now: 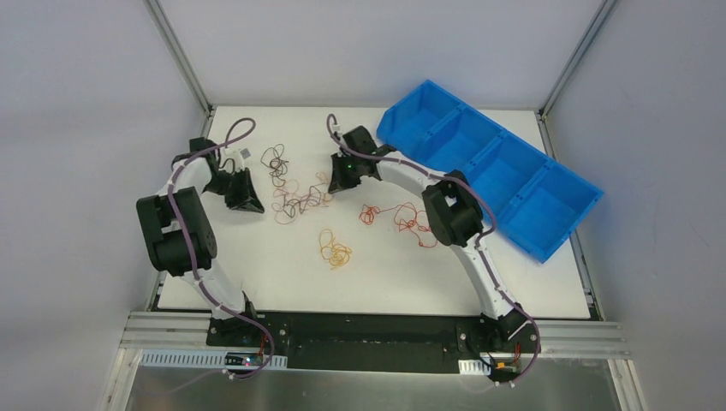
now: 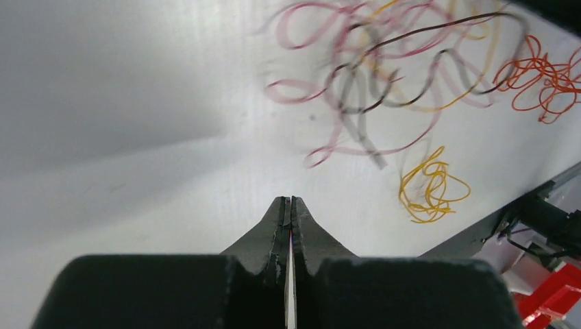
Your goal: Untangle the cables
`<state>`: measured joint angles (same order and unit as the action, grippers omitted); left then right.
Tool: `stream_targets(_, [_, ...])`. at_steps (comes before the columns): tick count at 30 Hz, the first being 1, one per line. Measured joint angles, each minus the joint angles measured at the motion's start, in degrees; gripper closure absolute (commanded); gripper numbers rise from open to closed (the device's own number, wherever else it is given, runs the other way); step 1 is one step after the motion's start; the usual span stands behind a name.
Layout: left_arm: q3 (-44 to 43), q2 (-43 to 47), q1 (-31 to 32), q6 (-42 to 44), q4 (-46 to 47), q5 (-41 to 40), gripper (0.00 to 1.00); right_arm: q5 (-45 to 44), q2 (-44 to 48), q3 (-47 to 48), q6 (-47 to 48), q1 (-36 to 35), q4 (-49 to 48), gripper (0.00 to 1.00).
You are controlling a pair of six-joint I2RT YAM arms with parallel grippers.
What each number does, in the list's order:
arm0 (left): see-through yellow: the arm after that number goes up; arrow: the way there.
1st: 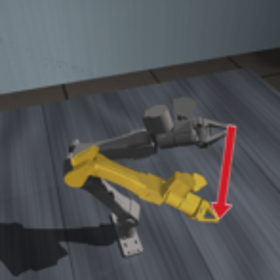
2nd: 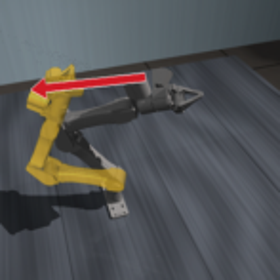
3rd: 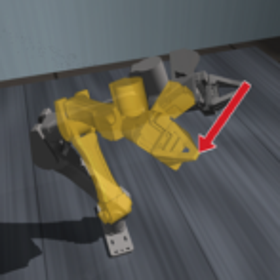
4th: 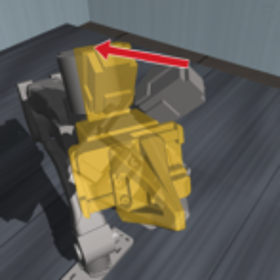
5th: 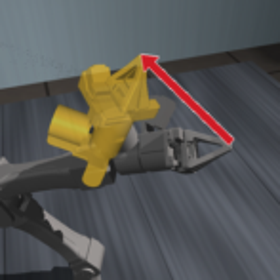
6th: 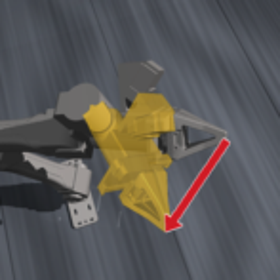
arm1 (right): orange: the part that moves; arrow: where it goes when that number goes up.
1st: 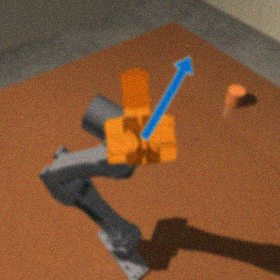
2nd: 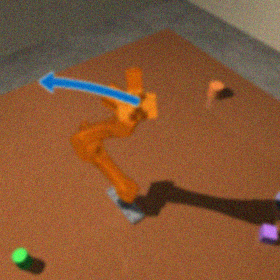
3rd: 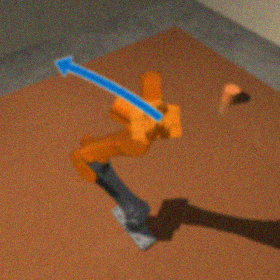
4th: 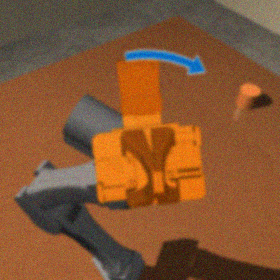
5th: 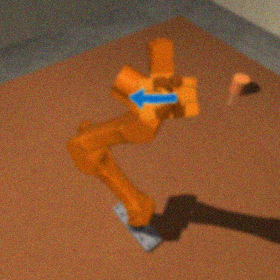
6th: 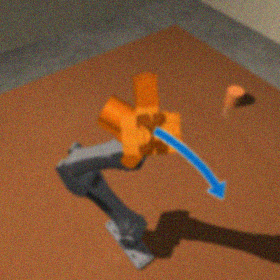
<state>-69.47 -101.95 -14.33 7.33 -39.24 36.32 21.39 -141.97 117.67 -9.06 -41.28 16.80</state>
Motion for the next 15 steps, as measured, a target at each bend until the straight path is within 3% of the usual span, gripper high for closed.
stream_targets(6, [1.03, 4.79, -11.47, 6.75, -4.31, -4.59, 1.00, 0.74, 9.11, -7.61, 1.66, 9.75, 4.31, 1.00])
stream_targets(7, [1.07, 4.79, -12.87, 7.80, -4.92, -5.20, 0.90, 1.07, 10.58, -7.96, 1.81, 11.26, 4.72, 1.00])
stream_targets(9, [1.07, 4.72, -15.54, 10.71, -6.67, -5.18, 0.51, 1.99, 14.08, -8.13, 2.05, 14.80, 5.31, 1.00])
stream_targets(10, [1.05, 4.72, -15.85, 11.89, -7.45, -4.31, 0.41, 2.49, 15.63, -8.13, 2.19, 15.96, 5.51, 1.00])
stream_targets(12, [0.87, 4.72, -15.17, 12.52, -8.57, -0.90, 0.32, 3.87, 17.70, -8.13, 2.29, 16.81, 5.68, 1.00])
stream_targets(15, [-0.87, 4.70, -10.60, 10.95, -8.83, 4.39, 0.30, 6.88, 18.75, -8.13, 2.27, 15.61, 5.84, 1.00])
